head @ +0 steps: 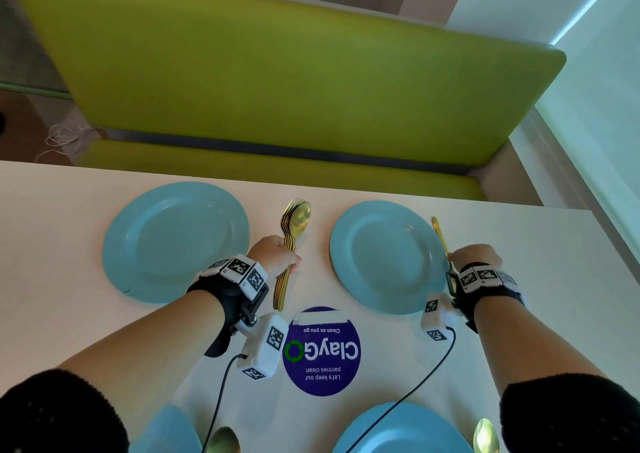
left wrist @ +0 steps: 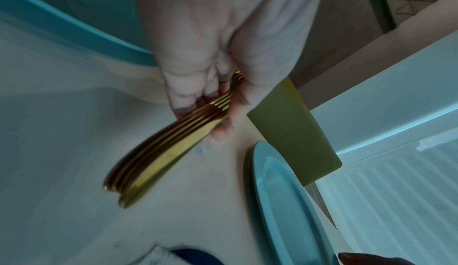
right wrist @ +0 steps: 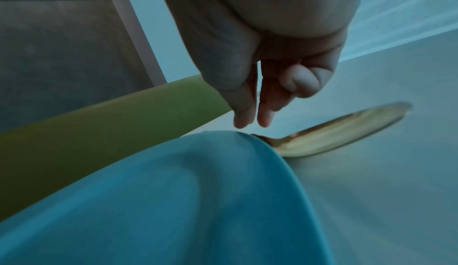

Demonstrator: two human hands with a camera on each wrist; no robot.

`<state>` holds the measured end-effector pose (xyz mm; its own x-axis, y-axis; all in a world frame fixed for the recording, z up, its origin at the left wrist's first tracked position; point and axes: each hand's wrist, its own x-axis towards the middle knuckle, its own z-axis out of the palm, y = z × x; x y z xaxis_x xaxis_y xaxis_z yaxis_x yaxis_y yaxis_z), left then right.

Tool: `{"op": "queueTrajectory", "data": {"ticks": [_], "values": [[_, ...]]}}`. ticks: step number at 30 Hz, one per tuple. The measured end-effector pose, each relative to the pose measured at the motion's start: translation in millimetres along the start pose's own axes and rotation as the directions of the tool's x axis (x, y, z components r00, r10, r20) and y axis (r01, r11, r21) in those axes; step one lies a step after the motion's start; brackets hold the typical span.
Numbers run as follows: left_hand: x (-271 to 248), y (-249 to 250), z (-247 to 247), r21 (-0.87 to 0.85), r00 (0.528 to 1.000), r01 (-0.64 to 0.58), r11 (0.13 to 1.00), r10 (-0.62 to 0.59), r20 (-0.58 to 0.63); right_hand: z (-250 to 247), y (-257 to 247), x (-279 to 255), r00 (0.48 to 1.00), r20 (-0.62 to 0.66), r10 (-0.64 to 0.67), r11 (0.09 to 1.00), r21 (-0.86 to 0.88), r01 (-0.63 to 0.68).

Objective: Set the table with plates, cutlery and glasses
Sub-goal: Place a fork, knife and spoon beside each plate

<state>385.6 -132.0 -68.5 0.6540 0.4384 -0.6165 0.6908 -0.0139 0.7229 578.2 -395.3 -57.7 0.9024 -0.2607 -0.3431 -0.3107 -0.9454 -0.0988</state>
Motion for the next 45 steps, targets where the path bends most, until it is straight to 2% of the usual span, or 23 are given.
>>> {"op": "queueTrajectory", "data": {"ticks": [3,8,12,15,17,21,26,31,36,41,45], "values": [[-7.7,0.1,-2.1,0.017,1.0,-0.006,1.0,0.006,-0.001,-11.6,-6.7,-14.3,0.999,-0.028,-0.04,0.999,-0.006,0.04],[-32.9,2.4,-9.9,0.109,0.999,-0.044,0.993,0.044,0.003,-25.3,-23.1,-63.5,0.965,-0.059,-0.256,0.967,-0.002,0.256],[-58.0,3.7,-18.8,0.142,0.996,-0.085,0.986,0.078,0.05,-26.3,-31.7,-119.5,0.897,-0.038,-0.44,0.889,0.124,0.441],[-75.7,0.1,-26.8,0.102,0.991,-0.101,0.99,0.091,0.099,-21.5,-37.7,-171.5,0.846,0.015,-0.534,0.823,0.239,0.515],[-86.9,-4.3,-30.6,0.065,0.987,-0.105,0.992,0.096,0.132,-16.2,-44.8,-204.7,0.808,0.052,-0.586,0.789,0.264,0.555],[-115.1,-25.5,-52.3,0.069,0.962,-0.147,0.987,0.127,0.242,-4.6,-53.8,-281.0,0.743,0.028,-0.669,0.729,0.221,0.648],[-149.3,-53.9,-91.6,0.088,0.928,-0.209,0.974,0.169,0.333,15.8,-56.6,-354.3,0.668,0.061,-0.742,0.671,0.078,0.738],[-174.4,-74.5,-121.5,0.11,0.896,-0.241,0.964,0.177,0.408,38.1,-55.0,-393.3,0.647,0.1,-0.756,0.649,-0.012,0.761],[-182.3,-87.1,-140.6,0.08,0.869,-0.251,0.965,0.189,0.457,44.3,-55.4,-414.2,0.626,0.108,-0.772,0.625,-0.051,0.779],[-181.6,-88.4,-148.6,0.081,0.865,-0.234,0.969,0.169,0.473,44.6,-59.3,-418.9,0.576,0.143,-0.805,0.575,-0.054,0.816],[-174.1,-83.2,-150.0,0.118,0.866,-0.243,0.963,0.161,0.473,47.5,-72.2,-408.4,0.562,0.187,-0.805,0.569,-0.024,0.822]]}}
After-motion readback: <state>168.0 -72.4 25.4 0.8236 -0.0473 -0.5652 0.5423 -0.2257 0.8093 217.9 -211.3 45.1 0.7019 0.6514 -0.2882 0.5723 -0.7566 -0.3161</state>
